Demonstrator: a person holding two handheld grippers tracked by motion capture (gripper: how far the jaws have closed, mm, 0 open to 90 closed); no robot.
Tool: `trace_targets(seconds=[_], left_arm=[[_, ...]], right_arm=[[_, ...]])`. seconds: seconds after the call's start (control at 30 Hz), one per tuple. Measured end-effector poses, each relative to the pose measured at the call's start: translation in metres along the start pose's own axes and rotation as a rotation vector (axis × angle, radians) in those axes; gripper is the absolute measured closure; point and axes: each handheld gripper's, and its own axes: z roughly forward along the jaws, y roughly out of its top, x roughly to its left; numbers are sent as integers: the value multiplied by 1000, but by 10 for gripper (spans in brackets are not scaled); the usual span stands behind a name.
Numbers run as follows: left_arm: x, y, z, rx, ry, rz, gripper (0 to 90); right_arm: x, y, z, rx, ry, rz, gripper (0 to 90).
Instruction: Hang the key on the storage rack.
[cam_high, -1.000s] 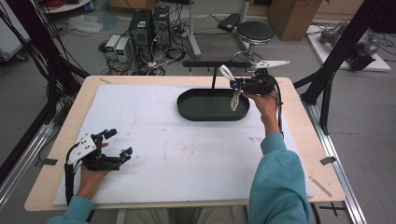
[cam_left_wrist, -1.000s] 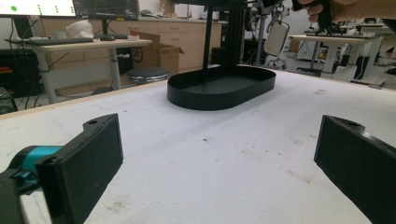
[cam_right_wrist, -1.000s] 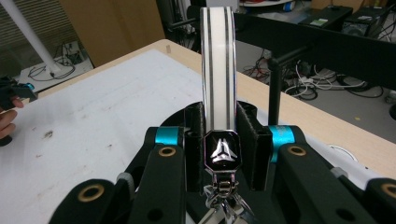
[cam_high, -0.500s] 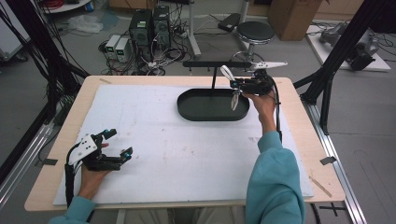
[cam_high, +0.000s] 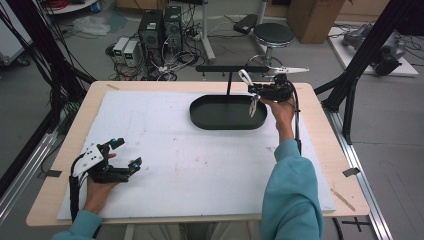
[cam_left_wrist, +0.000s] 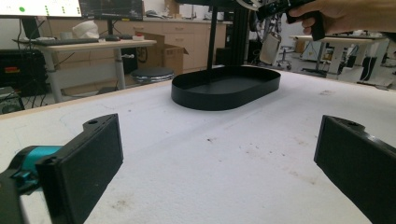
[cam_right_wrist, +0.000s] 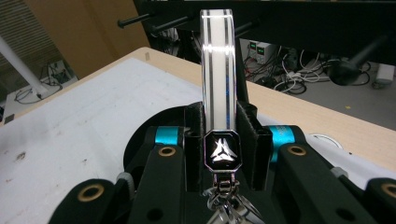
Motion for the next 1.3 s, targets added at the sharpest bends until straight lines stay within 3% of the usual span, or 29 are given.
trace_targets(seconds=[0.67, 1.3], left_arm=[[0, 0, 0, -5, -2, 5, 17], [0, 0, -1, -7, -5, 4, 17]], right_arm=[[-6, -9, 13, 3, -32, 56, 740], [0, -13, 23, 55, -139, -15, 691]])
